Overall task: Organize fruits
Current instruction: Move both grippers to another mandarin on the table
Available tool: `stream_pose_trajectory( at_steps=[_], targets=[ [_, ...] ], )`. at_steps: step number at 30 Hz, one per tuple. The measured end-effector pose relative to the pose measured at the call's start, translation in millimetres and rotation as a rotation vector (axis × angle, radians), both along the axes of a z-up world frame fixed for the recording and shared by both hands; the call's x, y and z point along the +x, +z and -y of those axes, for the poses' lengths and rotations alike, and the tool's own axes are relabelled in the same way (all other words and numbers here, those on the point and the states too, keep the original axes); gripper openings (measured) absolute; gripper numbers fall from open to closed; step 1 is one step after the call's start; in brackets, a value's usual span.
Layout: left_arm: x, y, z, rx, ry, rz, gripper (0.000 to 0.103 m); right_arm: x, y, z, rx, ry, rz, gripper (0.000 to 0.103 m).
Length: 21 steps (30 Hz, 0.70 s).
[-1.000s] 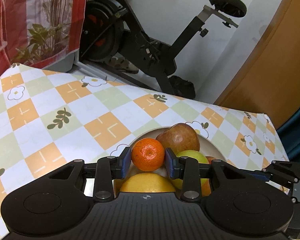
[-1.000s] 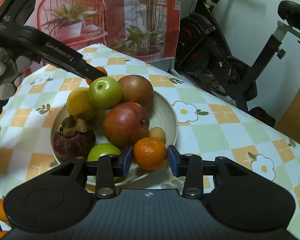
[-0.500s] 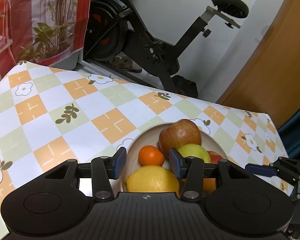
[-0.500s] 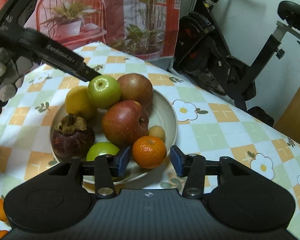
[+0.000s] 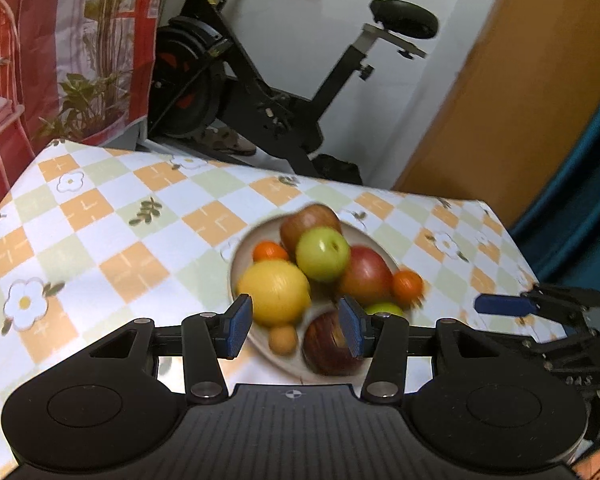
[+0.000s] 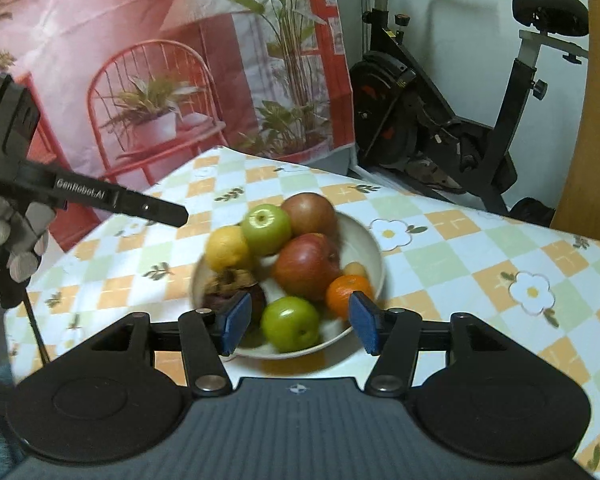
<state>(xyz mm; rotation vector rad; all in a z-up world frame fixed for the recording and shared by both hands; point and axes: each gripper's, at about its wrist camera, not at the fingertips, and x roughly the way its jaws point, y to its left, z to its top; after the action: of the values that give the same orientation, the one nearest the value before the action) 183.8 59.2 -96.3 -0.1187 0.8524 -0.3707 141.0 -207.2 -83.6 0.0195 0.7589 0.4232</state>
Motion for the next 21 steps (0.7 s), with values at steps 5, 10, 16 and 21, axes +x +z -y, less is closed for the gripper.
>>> stream_pose_trajectory(
  at_steps=[5,10,16,21],
  targets=[
    [-30.1,-2.3,-1.3,-0.003,-0.03,-0.029,0.05,-25.2,1.1,-10.2,0.015,0.028,-0.032,0.058],
    [-56.0,-11.8,0.4,-0.002,-0.066,-0.07,0.05,-44.6,-8.3,-28.0,0.008,0.067,-0.076,0.058],
    [-77.3,-32.9,1.3,-0.003,-0.098,-0.152,0.05,-61.3,-23.7,-57.8,-0.019,0.151,-0.131,0.058],
    [-88.2,-44.0,2.3,-0.01,-0.114,-0.188,0.05,-74.8,-36.3,-82.8,-0.048,0.234,-0.165,0.058]
  ],
)
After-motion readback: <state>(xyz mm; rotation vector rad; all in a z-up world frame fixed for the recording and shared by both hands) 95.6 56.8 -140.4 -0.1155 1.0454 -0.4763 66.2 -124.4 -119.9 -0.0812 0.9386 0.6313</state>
